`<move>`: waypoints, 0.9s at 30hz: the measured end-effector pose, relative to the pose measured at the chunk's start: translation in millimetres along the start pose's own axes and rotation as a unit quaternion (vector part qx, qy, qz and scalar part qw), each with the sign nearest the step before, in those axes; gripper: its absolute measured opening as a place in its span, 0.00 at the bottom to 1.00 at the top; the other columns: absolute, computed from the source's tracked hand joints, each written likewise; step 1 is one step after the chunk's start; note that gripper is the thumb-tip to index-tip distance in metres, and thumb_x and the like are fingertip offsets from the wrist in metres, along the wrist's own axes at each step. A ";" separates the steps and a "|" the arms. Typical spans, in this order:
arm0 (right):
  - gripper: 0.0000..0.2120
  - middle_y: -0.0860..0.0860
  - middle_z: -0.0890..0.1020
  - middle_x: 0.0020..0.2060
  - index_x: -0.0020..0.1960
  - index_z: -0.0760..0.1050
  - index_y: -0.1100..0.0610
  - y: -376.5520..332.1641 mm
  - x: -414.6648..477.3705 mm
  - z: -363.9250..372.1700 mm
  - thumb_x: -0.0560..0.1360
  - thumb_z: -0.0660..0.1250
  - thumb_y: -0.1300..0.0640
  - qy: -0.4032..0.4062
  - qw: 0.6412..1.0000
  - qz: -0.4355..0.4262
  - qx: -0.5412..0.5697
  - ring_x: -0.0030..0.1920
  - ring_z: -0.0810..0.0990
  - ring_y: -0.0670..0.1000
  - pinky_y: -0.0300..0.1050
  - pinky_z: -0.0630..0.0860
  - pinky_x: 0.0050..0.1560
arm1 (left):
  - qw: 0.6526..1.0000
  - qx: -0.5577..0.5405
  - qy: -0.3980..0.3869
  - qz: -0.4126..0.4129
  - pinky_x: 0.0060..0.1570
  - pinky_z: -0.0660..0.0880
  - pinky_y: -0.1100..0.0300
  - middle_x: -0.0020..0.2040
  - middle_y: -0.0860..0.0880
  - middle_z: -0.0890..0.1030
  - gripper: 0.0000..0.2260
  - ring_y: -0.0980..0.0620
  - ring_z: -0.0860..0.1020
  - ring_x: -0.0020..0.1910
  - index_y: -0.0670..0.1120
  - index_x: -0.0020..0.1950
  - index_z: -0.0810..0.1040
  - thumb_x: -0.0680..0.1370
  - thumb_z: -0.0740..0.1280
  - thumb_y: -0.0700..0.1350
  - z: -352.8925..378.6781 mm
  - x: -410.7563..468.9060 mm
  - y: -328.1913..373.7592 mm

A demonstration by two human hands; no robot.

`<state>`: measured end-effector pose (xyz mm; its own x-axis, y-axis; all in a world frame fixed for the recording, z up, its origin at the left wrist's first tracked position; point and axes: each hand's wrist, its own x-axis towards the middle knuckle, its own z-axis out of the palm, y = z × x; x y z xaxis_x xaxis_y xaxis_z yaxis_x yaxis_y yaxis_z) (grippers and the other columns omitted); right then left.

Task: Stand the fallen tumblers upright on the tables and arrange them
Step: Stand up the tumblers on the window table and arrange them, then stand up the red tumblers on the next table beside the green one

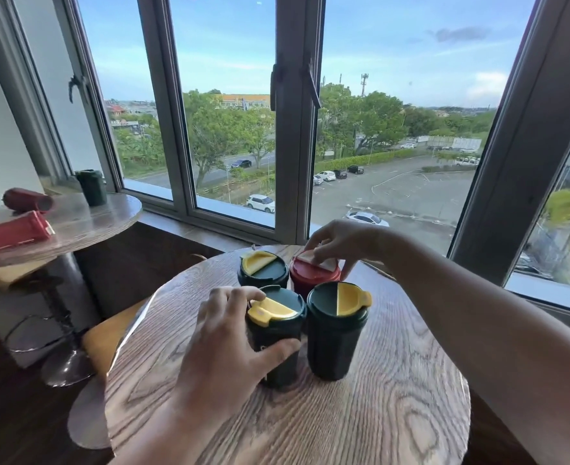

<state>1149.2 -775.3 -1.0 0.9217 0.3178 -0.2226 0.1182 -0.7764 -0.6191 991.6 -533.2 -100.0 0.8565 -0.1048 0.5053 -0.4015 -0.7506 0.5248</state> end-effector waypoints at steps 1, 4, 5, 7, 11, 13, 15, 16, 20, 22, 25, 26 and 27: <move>0.17 0.56 0.80 0.60 0.66 0.81 0.57 0.4 -0.4 -0.6 0.78 0.71 0.59 -0.004 1.000 0.002 -0.006 0.59 0.81 0.62 0.61 0.86 0.47 | 1.000 0.007 -0.009 -0.004 0.49 0.70 0.60 0.59 0.59 0.67 0.33 0.58 0.67 0.60 0.62 0.64 0.67 0.64 0.66 0.76 -1.7 0.8 0.3; 0.18 0.53 0.80 0.59 0.66 0.81 0.55 -0.5 -0.2 -2.3 0.78 0.73 0.52 0.014 0.999 -0.009 -0.027 0.60 0.80 0.57 0.55 0.87 0.47 | 1.000 0.004 -0.018 -0.006 0.51 0.69 0.59 0.61 0.60 0.69 0.35 0.58 0.66 0.62 0.62 0.65 0.68 0.65 0.58 0.80 -11.5 8.8 0.9; 0.19 0.51 0.80 0.58 0.66 0.81 0.55 -1.9 0.2 -2.9 0.77 0.73 0.50 0.027 0.999 -0.019 -0.037 0.59 0.80 0.55 0.52 0.86 0.47 | 1.000 -0.005 -0.016 -0.002 0.52 0.68 0.58 0.62 0.59 0.70 0.36 0.58 0.67 0.63 0.61 0.65 0.69 0.66 0.55 0.81 -16.1 14.4 0.5; 0.22 0.50 0.82 0.59 0.66 0.81 0.55 -7.2 1.8 -3.4 0.76 0.74 0.46 0.061 0.995 -0.050 -0.055 0.58 0.81 0.54 0.46 0.84 0.46 | 1.000 -0.027 -0.009 0.002 0.56 0.68 0.56 0.63 0.57 0.73 0.36 0.57 0.67 0.64 0.59 0.65 0.71 0.68 0.52 0.80 -26.2 31.1 -2.9; 0.22 0.52 0.84 0.59 0.63 0.81 0.56 -31.3 8.2 -0.2 0.74 0.76 0.45 0.147 0.976 -0.128 -0.093 0.58 0.82 0.53 0.42 0.76 0.52 | 0.999 -0.047 -0.004 0.010 0.62 0.72 0.49 0.61 0.56 0.76 0.32 0.54 0.71 0.64 0.56 0.65 0.73 0.71 0.55 0.75 -52.3 79.0 -19.0; 0.23 0.52 0.84 0.59 0.64 0.80 0.55 -48.6 14.2 4.8 0.74 0.76 0.45 0.170 0.970 -0.146 -0.096 0.57 0.83 0.52 0.44 0.76 0.53 | 0.999 -0.047 -0.008 0.011 0.62 0.72 0.49 0.61 0.56 0.77 0.31 0.53 0.71 0.64 0.56 0.65 0.74 0.72 0.56 0.74 -66.9 102.5 -31.4; 0.24 0.52 0.83 0.61 0.65 0.80 0.53 -68.7 20.3 11.7 0.73 0.76 0.43 0.181 0.965 -0.163 -0.096 0.58 0.84 0.53 0.44 0.77 0.55 | 0.999 -0.045 -0.007 0.010 0.59 0.72 0.50 0.59 0.55 0.78 0.29 0.53 0.73 0.63 0.56 0.63 0.74 0.72 0.57 0.73 -82.7 122.2 -45.9; 0.25 0.52 0.83 0.62 0.66 0.80 0.52 -79.7 23.8 15.6 0.73 0.76 0.43 0.183 0.963 -0.170 -0.102 0.58 0.84 0.53 0.44 0.77 0.55 | 0.999 -0.046 -0.007 0.008 0.58 0.73 0.50 0.59 0.54 0.78 0.28 0.53 0.74 0.62 0.57 0.63 0.75 0.72 0.58 0.73 -90.9 130.2 -54.1; 0.27 0.51 0.81 0.66 0.69 0.78 0.52 -133.6 37.5 35.7 0.74 0.75 0.42 0.180 0.952 -0.204 -0.137 0.58 0.82 0.51 0.40 0.73 0.53 | 1.000 -0.028 0.003 0.013 0.59 0.74 0.49 0.57 0.55 0.78 0.26 0.53 0.75 0.60 0.57 0.62 0.75 0.73 0.59 0.72 -126.8 152.4 -95.3; 0.26 0.52 0.81 0.67 0.69 0.78 0.53 -162.7 49.1 49.5 0.75 0.75 0.43 0.184 0.948 -0.214 -0.146 0.61 0.82 0.52 0.38 0.72 0.51 | 1.000 -0.017 0.010 0.017 0.59 0.74 0.49 0.57 0.54 0.79 0.26 0.53 0.76 0.59 0.57 0.61 0.75 0.73 0.59 0.72 -147.3 157.6 -121.1; 0.27 0.51 0.80 0.68 0.70 0.77 0.54 -208.1 72.8 77.0 0.74 0.75 0.43 0.189 0.945 -0.219 -0.156 0.63 0.81 0.54 0.43 0.74 0.56 | 1.000 -0.011 0.017 0.022 0.58 0.74 0.50 0.57 0.51 0.80 0.24 0.51 0.77 0.59 0.54 0.62 0.75 0.76 0.61 0.69 -181.5 162.9 -167.5; 0.28 0.51 0.80 0.68 0.70 0.77 0.53 -223.7 82.8 86.5 0.74 0.75 0.43 0.188 0.944 -0.219 -0.159 0.64 0.81 0.54 0.46 0.75 0.58 | 1.000 -0.010 0.015 0.018 0.57 0.73 0.51 0.57 0.51 0.80 0.22 0.51 0.77 0.59 0.54 0.62 0.75 0.77 0.62 0.67 -193.7 163.8 -184.6; 0.28 0.52 0.80 0.68 0.70 0.77 0.53 -239.9 93.6 96.3 0.74 0.75 0.42 0.186 0.945 -0.218 -0.160 0.64 0.81 0.55 0.48 0.76 0.60 | 1.000 -0.007 0.014 0.014 0.56 0.72 0.52 0.57 0.52 0.80 0.20 0.52 0.76 0.60 0.54 0.62 0.75 0.78 0.63 0.66 -206.5 164.5 -202.3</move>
<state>1171.6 -506.9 54.2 0.8192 0.4773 0.3179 0.5665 -0.7600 -0.3187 1146.8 -263.9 18.4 0.8356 -0.1077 0.5387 -0.4299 -0.7386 0.5193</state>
